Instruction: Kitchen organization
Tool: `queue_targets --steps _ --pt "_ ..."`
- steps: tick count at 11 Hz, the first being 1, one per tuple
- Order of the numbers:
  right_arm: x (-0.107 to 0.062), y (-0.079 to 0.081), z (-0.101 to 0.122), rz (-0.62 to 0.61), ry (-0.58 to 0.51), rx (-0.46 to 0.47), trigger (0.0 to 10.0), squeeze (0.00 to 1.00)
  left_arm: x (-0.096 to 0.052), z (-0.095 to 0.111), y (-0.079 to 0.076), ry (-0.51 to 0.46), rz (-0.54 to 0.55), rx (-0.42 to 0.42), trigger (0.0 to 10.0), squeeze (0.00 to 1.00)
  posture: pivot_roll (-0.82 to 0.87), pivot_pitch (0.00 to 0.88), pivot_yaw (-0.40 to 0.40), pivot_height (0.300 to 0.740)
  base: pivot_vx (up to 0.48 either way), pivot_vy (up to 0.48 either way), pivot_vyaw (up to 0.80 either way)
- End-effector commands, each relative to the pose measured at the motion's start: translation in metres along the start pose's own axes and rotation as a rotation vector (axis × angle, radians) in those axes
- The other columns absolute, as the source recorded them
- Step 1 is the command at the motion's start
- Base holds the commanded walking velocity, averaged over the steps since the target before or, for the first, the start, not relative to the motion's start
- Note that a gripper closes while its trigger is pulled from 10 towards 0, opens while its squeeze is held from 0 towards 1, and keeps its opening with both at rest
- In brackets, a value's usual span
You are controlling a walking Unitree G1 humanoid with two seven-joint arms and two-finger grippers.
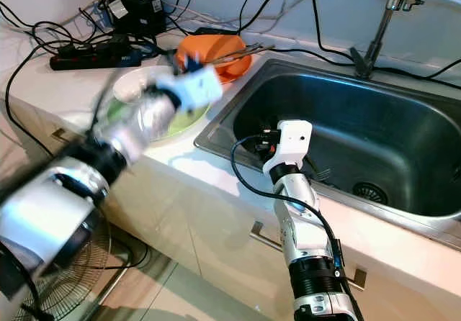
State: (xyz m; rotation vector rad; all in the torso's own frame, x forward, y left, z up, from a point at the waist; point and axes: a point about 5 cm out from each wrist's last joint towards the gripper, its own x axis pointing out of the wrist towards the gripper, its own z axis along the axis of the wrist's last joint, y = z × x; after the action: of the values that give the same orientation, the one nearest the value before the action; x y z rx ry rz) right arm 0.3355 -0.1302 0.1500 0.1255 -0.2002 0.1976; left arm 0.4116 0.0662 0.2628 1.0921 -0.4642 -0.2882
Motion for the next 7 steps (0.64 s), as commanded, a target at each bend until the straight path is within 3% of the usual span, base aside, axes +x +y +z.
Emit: queue_targets --steps 1,2,3,4,5,6,7 --pt "0.0 0.001 -0.006 -0.005 0.023 0.004 10.0 0.0 0.004 0.01 0.014 -0.055 0.052 0.017 0.0 0.0 0.11 0.027 0.089 0.74 0.0 0.0 0.0" --pt "0.001 0.002 -0.007 -0.005 0.024 0.01 10.0 0.0 0.005 0.021 0.036 -0.124 0.156 -0.03 3.5 0.0 0.12 0.023 0.089 0.74 0.0 0.0 0.0" --pt "0.002 0.003 -0.006 -0.003 0.022 0.011 10.0 0.0 0.004 0.031 0.051 -0.2 0.228 -0.167 10.0 0.0 0.12 0.021 0.089 0.74 0.0 0.0 0.0" --pt "0.003 0.003 -0.005 -0.002 0.019 0.01 10.0 0.0 0.001 0.039 0.058 -0.277 0.258 -0.295 10.0 0.0 0.12 0.02 0.089 0.74 0.0 0.0 0.0" --pt "0.005 0.001 -0.003 -0.005 0.014 0.003 10.0 0.0 -0.006 0.046 0.062 -0.374 0.276 -0.486 10.0 0.0 0.11 0.018 0.093 0.74 0.0 0.0 0.0" --pt "0.005 -0.001 -0.002 -0.01 0.009 -0.009 10.0 0.0 -0.011 0.045 0.055 -0.397 0.248 -0.661 10.0 0.0 0.12 0.018 0.091 0.74 0.0 0.0 0.0" --pt "0.005 -0.003 -0.002 -0.014 0.01 -0.036 10.0 1.0 -0.016 0.04 0.046 -0.386 0.219 -0.778 10.0 0.0 0.12 0.018 0.085 0.74 0.0 0.0 0.0"
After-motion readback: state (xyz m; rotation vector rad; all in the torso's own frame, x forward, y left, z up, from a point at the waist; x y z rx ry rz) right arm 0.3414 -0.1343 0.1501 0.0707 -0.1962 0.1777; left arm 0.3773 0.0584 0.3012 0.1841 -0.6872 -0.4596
